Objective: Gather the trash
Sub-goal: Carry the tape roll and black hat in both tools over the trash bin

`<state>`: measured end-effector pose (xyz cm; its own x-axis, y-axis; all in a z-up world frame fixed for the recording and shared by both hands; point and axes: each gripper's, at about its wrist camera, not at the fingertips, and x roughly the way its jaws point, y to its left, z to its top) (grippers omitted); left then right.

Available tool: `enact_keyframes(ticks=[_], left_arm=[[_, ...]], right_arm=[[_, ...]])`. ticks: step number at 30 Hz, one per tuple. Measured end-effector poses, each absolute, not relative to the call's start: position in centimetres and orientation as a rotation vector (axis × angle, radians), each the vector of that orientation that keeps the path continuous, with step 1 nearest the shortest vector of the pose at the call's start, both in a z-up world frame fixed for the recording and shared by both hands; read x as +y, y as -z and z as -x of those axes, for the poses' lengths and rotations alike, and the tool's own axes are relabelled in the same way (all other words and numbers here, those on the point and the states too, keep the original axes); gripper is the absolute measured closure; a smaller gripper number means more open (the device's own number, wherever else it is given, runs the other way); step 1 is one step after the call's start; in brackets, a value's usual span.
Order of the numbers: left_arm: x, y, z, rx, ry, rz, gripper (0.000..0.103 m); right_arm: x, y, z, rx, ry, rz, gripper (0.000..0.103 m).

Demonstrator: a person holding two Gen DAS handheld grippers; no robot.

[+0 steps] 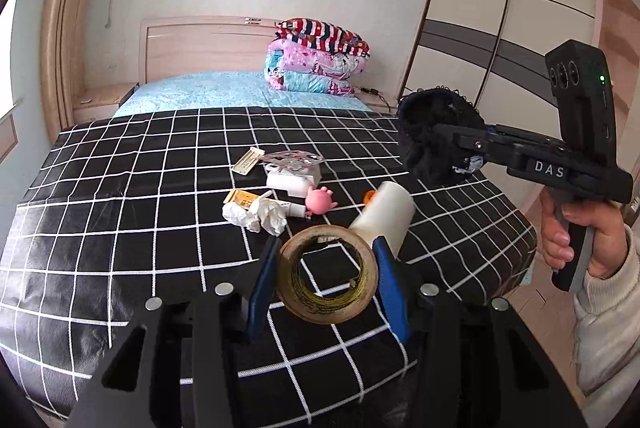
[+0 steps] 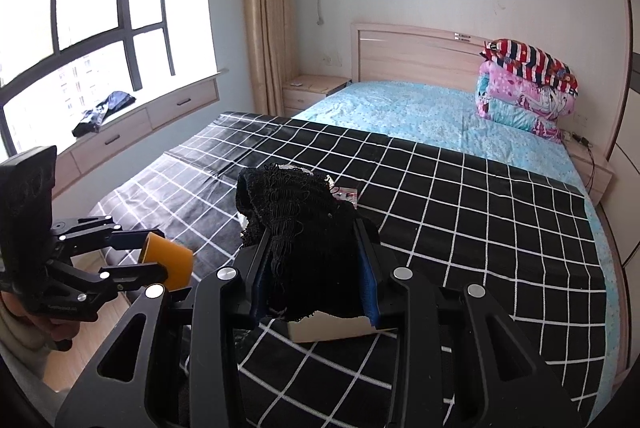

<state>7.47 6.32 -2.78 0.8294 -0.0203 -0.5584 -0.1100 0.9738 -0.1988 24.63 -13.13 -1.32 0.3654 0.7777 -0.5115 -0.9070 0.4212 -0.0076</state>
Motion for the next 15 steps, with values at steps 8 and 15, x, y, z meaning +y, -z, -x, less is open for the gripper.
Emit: enact_keyframes(ticks=[8,15], left_arm=[[4.6,2.6,-5.9,0.594,-0.018,0.216,0.057],[3.7,2.8,-4.6,0.605,0.005,0.218,0.057]], right_arm=[[-16.0,2.0,-22.0,0.471,-1.103,0.302,0.067],[-18.1,2.9,-19.9,0.489,-1.118,0.291,0.066]])
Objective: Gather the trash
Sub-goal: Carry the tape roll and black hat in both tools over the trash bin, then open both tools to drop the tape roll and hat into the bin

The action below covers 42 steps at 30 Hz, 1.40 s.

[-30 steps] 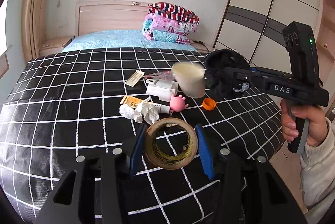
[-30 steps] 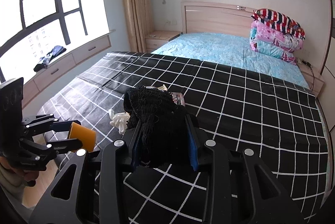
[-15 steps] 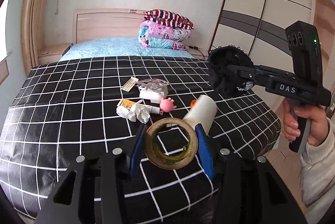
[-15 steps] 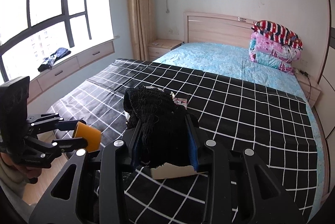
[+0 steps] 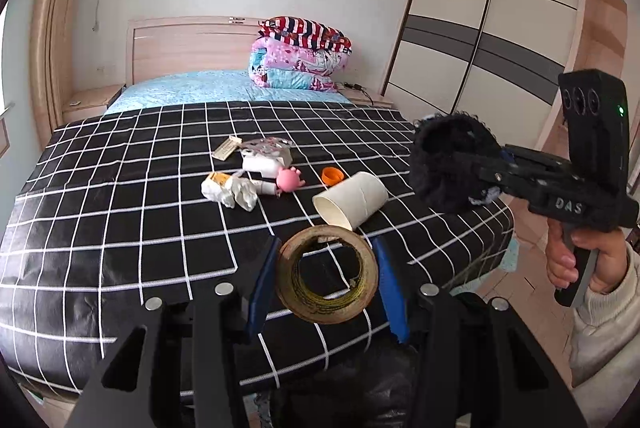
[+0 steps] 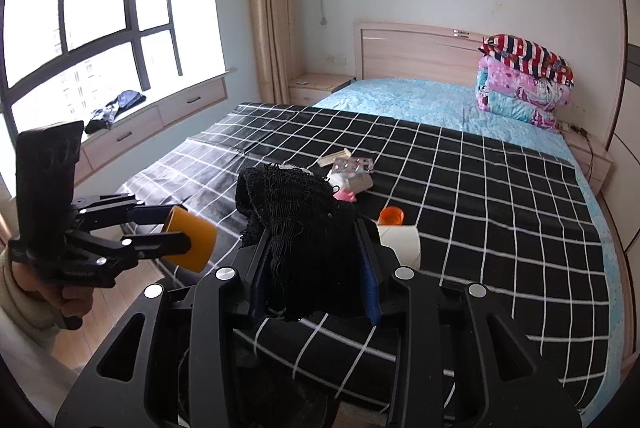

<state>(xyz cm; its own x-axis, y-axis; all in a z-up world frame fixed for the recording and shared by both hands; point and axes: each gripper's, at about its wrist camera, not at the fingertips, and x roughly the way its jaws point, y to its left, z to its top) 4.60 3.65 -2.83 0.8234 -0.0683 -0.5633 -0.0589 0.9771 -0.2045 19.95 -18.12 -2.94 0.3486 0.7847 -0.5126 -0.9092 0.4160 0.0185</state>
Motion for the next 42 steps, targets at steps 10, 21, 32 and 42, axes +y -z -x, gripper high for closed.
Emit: enact_keyframes(ticks=[10,21,32,42], left_arm=[[1.3,5.3,-3.2,0.685,0.057,0.169,0.057],[-0.5,12.9,-2.4,0.91,0.122,0.179,0.057],[-3.1,19.8,-3.2,1.071,0.131,0.134,0.057],[-2.9,21.8,-3.5,1.134,0.124,0.142,0.057]], right_arm=[[-20.0,6.9,-16.5,0.584,-1.155,0.312,0.066],[-19.4,15.7,-14.7,0.822,-1.159,0.413,0.065],[-18.1,23.0,-13.9,0.978,-1.101,0.504,0.061],[-17.3,24.8,-14.1,1.026,-1.088,0.528,0.05]])
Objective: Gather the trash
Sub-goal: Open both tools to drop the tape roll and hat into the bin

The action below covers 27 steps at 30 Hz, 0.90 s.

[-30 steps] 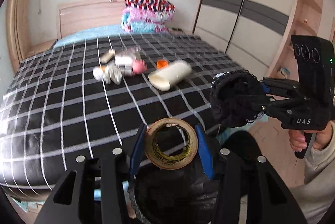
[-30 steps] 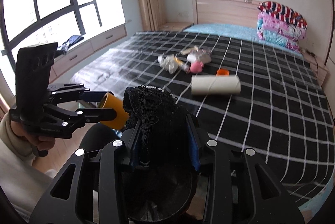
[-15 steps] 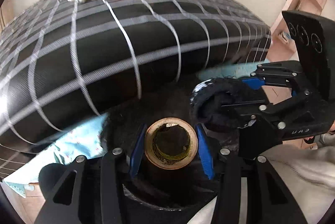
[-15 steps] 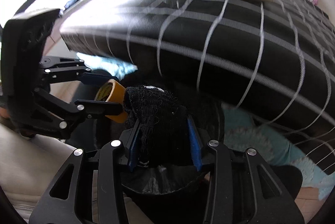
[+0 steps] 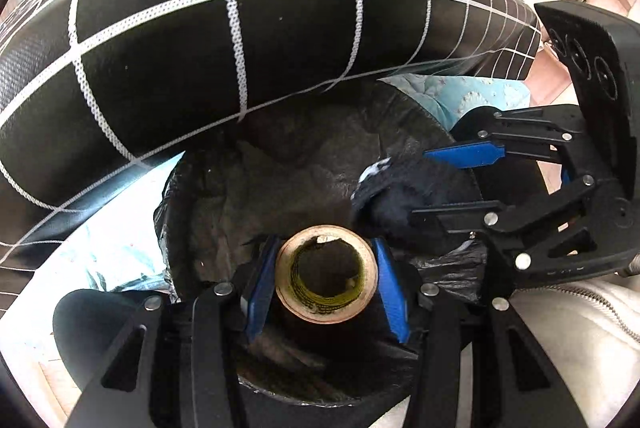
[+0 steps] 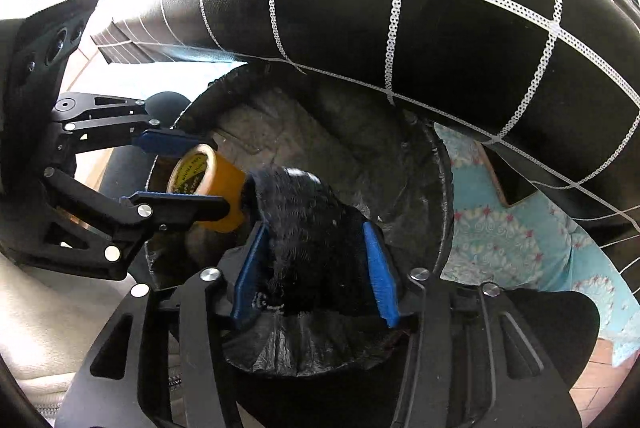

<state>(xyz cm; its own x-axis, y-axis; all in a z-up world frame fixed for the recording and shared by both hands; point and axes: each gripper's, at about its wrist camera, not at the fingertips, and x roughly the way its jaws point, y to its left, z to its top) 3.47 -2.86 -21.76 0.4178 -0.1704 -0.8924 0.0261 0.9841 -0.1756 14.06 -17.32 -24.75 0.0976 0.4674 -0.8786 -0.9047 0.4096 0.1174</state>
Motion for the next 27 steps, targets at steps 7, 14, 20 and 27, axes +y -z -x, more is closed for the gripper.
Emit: enact_keyframes(ticks=[7,14,20,27], left_arm=[[-2.6,21.3,-3.9,1.132,0.104,0.144,0.048],[-1.7,18.8,-3.9,1.074,0.09,0.153,0.047],[-0.7,16.4,-3.6,1.017,0.076,0.181,0.047],[0.2,13.1,-3.4,0.937,0.062,0.154,0.047]], right_arm=[[-17.6,23.9,-14.7,1.009,-1.086,0.507,0.041],[-18.3,21.3,-14.5,0.953,-1.089,0.49,0.041],[-19.2,18.2,-13.9,0.882,-1.105,0.463,0.041],[-19.5,14.8,-13.6,0.802,-1.121,0.439,0.038]])
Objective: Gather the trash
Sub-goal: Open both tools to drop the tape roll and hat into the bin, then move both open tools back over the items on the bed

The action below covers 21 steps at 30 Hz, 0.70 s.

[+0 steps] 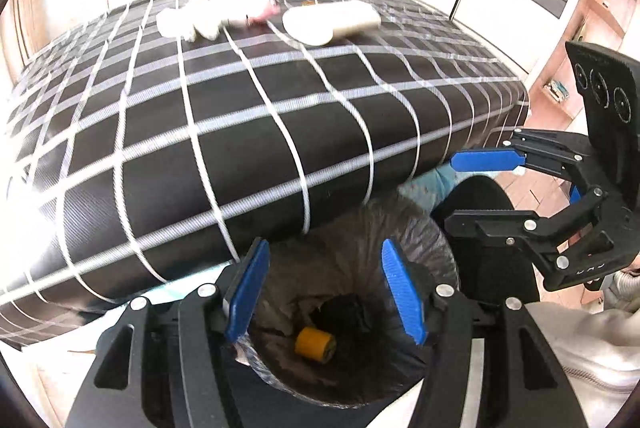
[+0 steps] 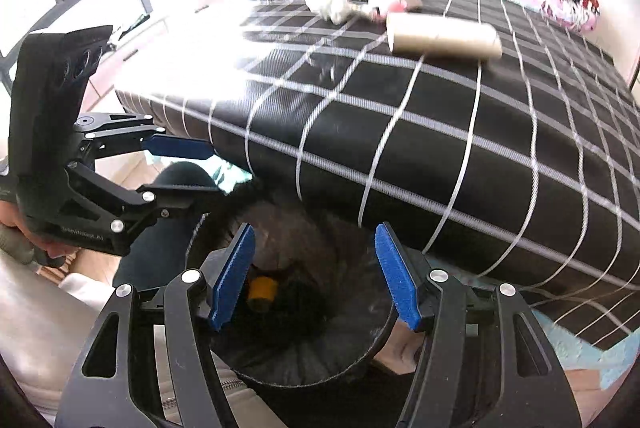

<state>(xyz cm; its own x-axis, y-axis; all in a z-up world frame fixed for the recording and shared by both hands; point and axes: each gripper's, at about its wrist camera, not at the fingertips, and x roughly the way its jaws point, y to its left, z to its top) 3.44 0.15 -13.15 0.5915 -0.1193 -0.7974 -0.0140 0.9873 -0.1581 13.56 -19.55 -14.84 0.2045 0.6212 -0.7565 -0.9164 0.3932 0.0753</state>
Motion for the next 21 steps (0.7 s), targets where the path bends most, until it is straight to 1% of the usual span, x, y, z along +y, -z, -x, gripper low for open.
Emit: enact_keyframes(ticks=[2,4,6,8,10,18,21], left_arm=[[0.6,11.8,-3.5,0.905,0.062,0.155,0.047],[1.1,10.7,-3.7,0.879,0.05,0.15,0.047],[1.5,9.7,-3.9,0.854,0.041,0.147,0.047],[1.9,9.0,-4.0,0.836,0.035,0.145,0.047],[2.5,8.4,-4.3,0.823,0.027,0.146,0.047],[3.5,6.7,-5.7,0.772,0.018,0.136,0.047],[3.8,6.5,-6.3,0.769,0.012,0.126,0.047]], right_arm=[[-19.7,14.0,-13.7,0.777,-1.123,0.432,0.035],[-19.8,13.3,-14.0,0.754,-1.119,0.424,0.034],[-19.8,12.6,-14.3,0.733,-1.117,0.417,0.03],[-19.8,11.6,-14.6,0.708,-1.115,0.408,0.028],[-19.7,10.5,-15.1,0.684,-1.108,0.4,0.025],[-18.4,8.8,-17.4,0.631,-1.077,0.372,0.017],[-17.9,8.5,-18.5,0.616,-1.044,0.365,0.017]])
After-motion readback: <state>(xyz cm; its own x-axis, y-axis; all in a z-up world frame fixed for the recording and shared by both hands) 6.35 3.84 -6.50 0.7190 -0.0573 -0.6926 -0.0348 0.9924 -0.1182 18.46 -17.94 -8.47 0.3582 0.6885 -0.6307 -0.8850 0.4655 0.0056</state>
